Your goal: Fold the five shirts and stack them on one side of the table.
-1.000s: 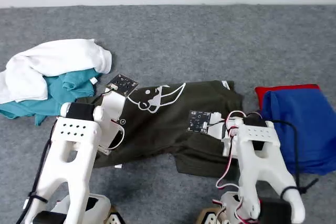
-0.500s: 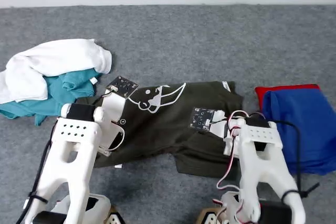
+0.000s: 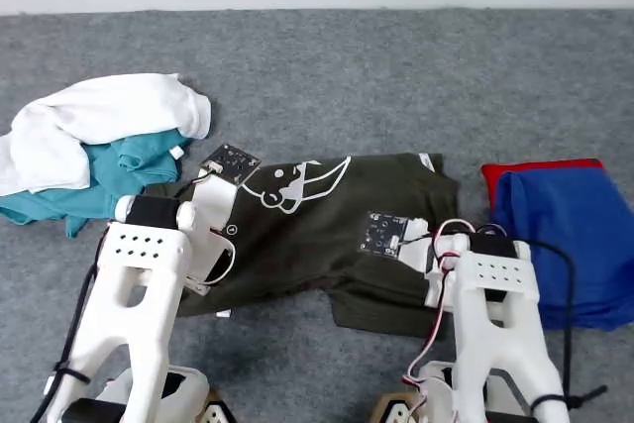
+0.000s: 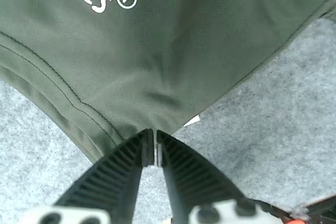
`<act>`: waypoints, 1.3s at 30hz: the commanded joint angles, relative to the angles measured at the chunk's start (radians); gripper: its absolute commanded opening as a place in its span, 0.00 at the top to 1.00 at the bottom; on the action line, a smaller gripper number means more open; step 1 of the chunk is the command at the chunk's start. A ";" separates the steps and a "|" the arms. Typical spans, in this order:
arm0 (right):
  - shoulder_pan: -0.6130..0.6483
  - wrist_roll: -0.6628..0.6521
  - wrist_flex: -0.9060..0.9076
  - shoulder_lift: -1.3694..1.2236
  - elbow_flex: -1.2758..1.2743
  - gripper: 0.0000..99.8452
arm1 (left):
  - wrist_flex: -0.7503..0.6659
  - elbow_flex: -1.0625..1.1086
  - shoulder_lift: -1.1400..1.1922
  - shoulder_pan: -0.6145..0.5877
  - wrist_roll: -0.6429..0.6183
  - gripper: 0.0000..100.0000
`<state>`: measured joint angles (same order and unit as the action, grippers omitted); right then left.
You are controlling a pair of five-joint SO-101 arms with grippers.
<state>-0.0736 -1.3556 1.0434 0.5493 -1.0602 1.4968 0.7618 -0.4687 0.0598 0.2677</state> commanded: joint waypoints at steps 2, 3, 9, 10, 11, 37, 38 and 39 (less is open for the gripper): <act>-0.018 0.008 -0.073 0.015 -0.005 0.88 | 0.000 -0.007 -0.026 -0.008 0.003 0.99; -0.018 0.008 -0.094 0.015 -0.009 0.88 | 0.000 -0.007 -0.025 -0.008 0.003 0.99; -0.018 -0.005 -0.150 0.015 -0.060 0.88 | 0.000 -0.007 -0.021 -0.008 0.003 0.99; -0.018 -0.020 -0.148 0.015 -0.071 0.88 | 0.000 -0.007 -0.021 -0.008 0.003 0.99; -0.018 -0.028 -0.148 0.015 -0.081 0.88 | 0.000 -0.007 -0.021 -0.008 0.003 0.99; -0.021 0.000 -0.298 0.015 -0.110 0.99 | 0.000 -0.005 -0.021 -0.008 0.003 0.99; -0.016 0.015 -0.283 0.025 -0.100 0.99 | 0.000 -0.005 -0.021 -0.008 0.003 0.99; -0.015 0.018 -0.254 0.035 -0.083 0.99 | 0.000 -0.005 -0.023 -0.008 0.003 0.99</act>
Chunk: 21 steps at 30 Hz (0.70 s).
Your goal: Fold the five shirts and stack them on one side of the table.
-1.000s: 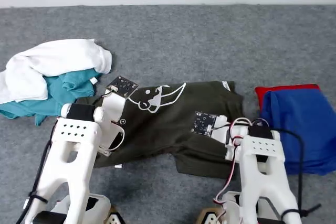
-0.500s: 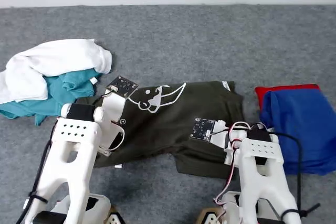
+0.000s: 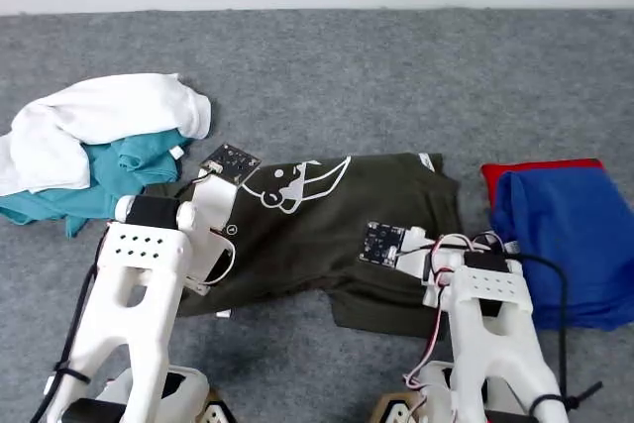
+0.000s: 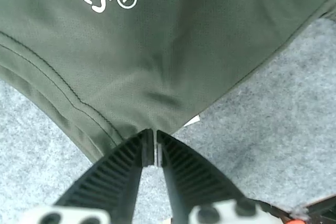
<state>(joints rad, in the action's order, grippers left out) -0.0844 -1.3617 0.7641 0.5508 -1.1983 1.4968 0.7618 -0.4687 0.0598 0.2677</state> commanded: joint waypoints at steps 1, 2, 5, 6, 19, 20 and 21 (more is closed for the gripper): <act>-0.002 0.023 0.067 0.041 0.075 0.99 | 0.000 -0.005 -0.025 -0.008 0.003 0.99; 0.004 0.026 0.113 0.048 0.100 0.99 | 0.000 -0.005 -0.025 -0.008 0.003 0.99; 0.035 0.028 0.262 0.070 0.167 0.99 | 0.000 -0.005 -0.025 -0.008 0.003 0.99; 0.048 0.028 0.292 0.081 0.181 0.99 | 0.000 -0.005 -0.026 -0.008 0.003 0.99; 0.101 0.147 0.125 0.021 0.247 0.99 | 0.000 -0.005 -0.025 -0.006 0.003 0.99; 0.101 0.147 0.125 0.005 0.269 0.99 | 0.000 -0.005 -0.023 -0.006 0.003 0.99; 0.102 0.149 0.124 -0.008 0.285 0.99 | 0.000 -0.005 -0.023 -0.006 0.003 0.99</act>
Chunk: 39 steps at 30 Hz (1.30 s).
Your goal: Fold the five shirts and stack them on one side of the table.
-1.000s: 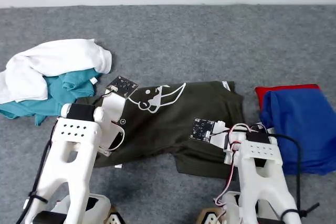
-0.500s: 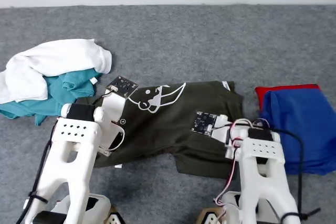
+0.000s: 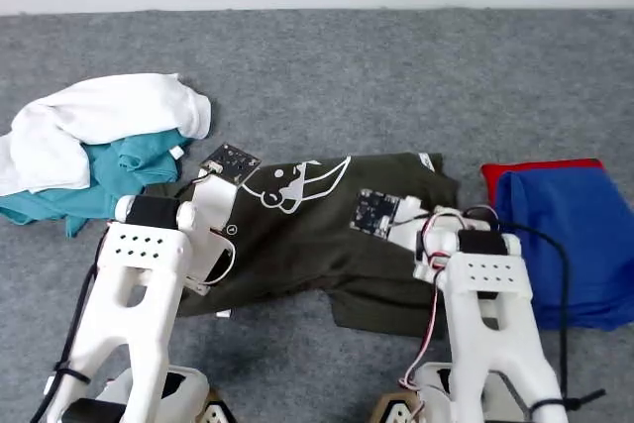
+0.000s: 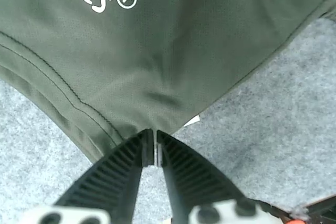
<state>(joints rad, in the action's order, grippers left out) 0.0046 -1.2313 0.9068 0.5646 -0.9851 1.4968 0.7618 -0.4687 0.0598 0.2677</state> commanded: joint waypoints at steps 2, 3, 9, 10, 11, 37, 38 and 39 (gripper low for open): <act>0.016 0.017 -0.024 -0.050 0.103 0.99 | 0.000 -0.005 -0.021 -0.006 0.003 0.99; 0.016 0.017 -0.039 -0.065 0.112 0.99 | 0.000 -0.005 -0.021 -0.006 0.003 0.99; 0.025 0.012 -0.160 -0.162 0.121 0.99 | 0.000 -0.005 -0.021 -0.006 0.003 0.99; 0.031 0.012 -0.174 -0.179 0.121 0.99 | 0.000 -0.005 -0.021 -0.006 0.003 0.99; 0.038 0.012 -0.188 -0.194 0.121 0.99 | 0.000 -0.005 -0.021 -0.006 0.003 0.99; 0.056 0.052 0.536 -0.079 0.334 0.77 | -0.021 -0.005 -0.026 -0.006 0.003 0.99; 0.054 0.046 0.579 -0.071 0.331 0.77 | -0.021 -0.005 -0.028 -0.006 0.003 0.99; 0.053 0.043 0.615 -0.062 0.327 0.77 | -0.021 -0.005 -0.028 -0.006 0.003 0.99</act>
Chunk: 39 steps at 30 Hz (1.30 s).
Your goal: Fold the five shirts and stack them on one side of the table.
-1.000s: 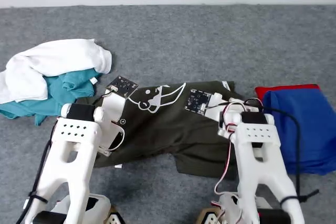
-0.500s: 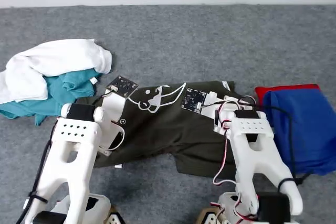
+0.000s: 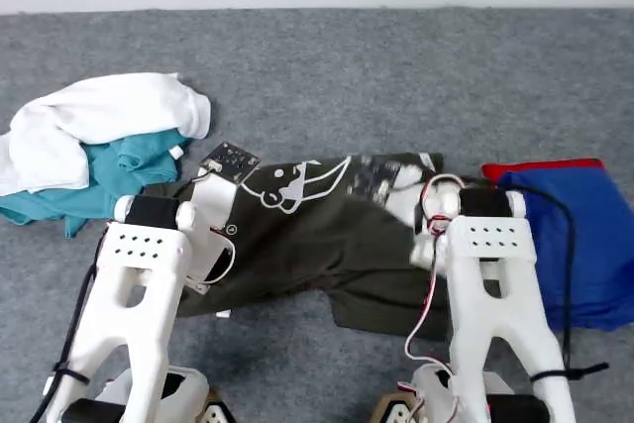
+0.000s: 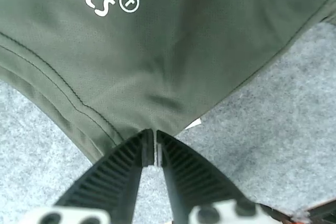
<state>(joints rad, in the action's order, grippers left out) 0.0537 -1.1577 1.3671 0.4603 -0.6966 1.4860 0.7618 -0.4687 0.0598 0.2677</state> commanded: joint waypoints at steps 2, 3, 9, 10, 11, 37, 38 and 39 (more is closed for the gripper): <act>0.001 -0.032 0.193 0.068 0.009 0.77 | -0.011 -0.005 -0.028 -0.006 0.003 0.99; 0.004 -0.032 0.202 0.076 -0.014 0.77 | -0.011 -0.005 -0.028 -0.006 0.003 0.99; -0.001 -0.032 0.111 0.102 -0.173 0.77 | -0.011 -0.005 -0.028 -0.006 0.003 0.99; 0.002 -0.032 0.084 0.101 -0.198 0.77 | -0.011 -0.005 -0.028 -0.006 0.003 0.99; 0.005 -0.032 0.061 0.101 -0.224 0.77 | -0.011 -0.005 -0.028 -0.006 0.003 0.99; 0.068 -0.130 -0.295 0.107 -0.559 1.00 | -0.011 -0.005 -0.028 -0.006 0.003 0.99; 0.068 -0.130 -0.291 0.107 -0.549 0.99 | -0.011 -0.005 -0.028 -0.006 0.003 0.99; 0.064 -0.129 -0.286 0.107 -0.537 0.98 | -0.011 -0.005 -0.028 -0.006 0.003 0.99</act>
<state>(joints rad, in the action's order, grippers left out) 0.1120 -1.2743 1.0863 0.5677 -1.2367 1.4860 0.7618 -0.4687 0.0598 0.2677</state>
